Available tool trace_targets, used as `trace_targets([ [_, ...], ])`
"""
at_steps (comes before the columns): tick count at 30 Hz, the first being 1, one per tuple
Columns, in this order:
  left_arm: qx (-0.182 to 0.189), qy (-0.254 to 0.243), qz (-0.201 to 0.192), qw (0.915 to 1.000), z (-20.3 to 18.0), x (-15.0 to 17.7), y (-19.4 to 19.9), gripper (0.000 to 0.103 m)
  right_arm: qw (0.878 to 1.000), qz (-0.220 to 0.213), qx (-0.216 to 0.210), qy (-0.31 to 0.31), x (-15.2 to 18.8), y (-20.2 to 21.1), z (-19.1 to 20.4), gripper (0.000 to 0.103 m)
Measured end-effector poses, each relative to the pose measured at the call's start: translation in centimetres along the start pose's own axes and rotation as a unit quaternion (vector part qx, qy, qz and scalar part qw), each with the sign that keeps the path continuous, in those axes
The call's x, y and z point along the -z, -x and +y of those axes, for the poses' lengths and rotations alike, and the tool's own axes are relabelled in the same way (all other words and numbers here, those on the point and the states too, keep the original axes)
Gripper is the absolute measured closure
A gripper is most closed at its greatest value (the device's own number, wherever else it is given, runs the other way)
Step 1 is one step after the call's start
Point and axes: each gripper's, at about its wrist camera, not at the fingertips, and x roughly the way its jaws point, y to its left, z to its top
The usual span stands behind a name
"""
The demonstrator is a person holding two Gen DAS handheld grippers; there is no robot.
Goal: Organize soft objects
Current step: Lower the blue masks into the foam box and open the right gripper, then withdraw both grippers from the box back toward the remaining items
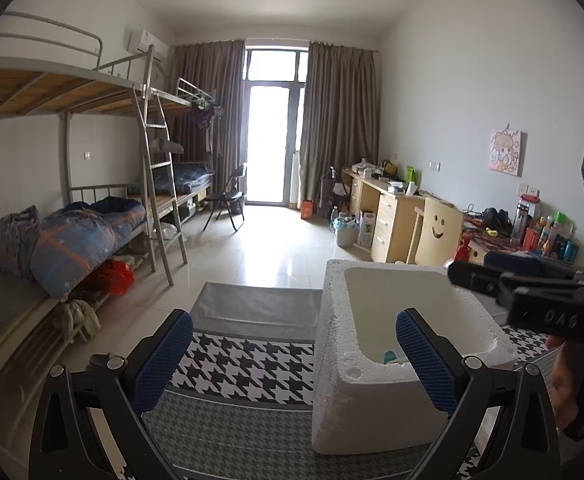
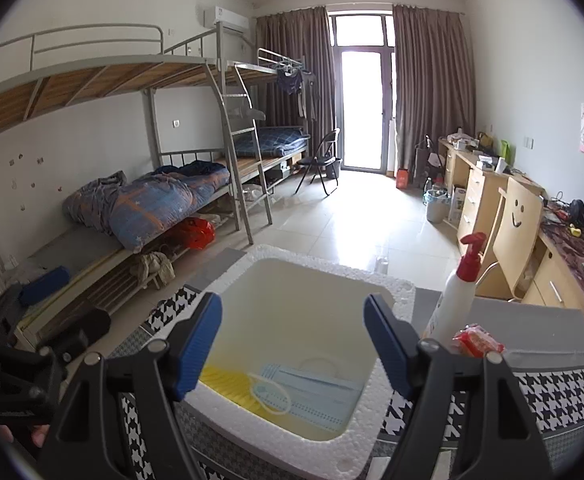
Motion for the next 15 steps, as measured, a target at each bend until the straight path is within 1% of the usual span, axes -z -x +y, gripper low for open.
trace_targets([
  [6, 0.006, -0.004, -0.004, 1.0, -0.7, -0.2, 0.5, 0.001, 1.0, -0.02, 0.004, -0.006, -0.3, 1.6, -0.4, 0.026],
  [12, 0.016, -0.009, -0.006, 0.9998, -1.4, -0.1, 1.2, 0.001, 0.999, -0.03, 0.007, -0.01, -0.4, 2.7, -0.6, 0.026],
  [15, 0.02, -0.01, -0.007, 0.9997, -1.8, -0.1, 1.5, 0.001, 0.999, -0.032, 0.016, -0.005, -0.1, 3.4, -0.5, 0.025],
])
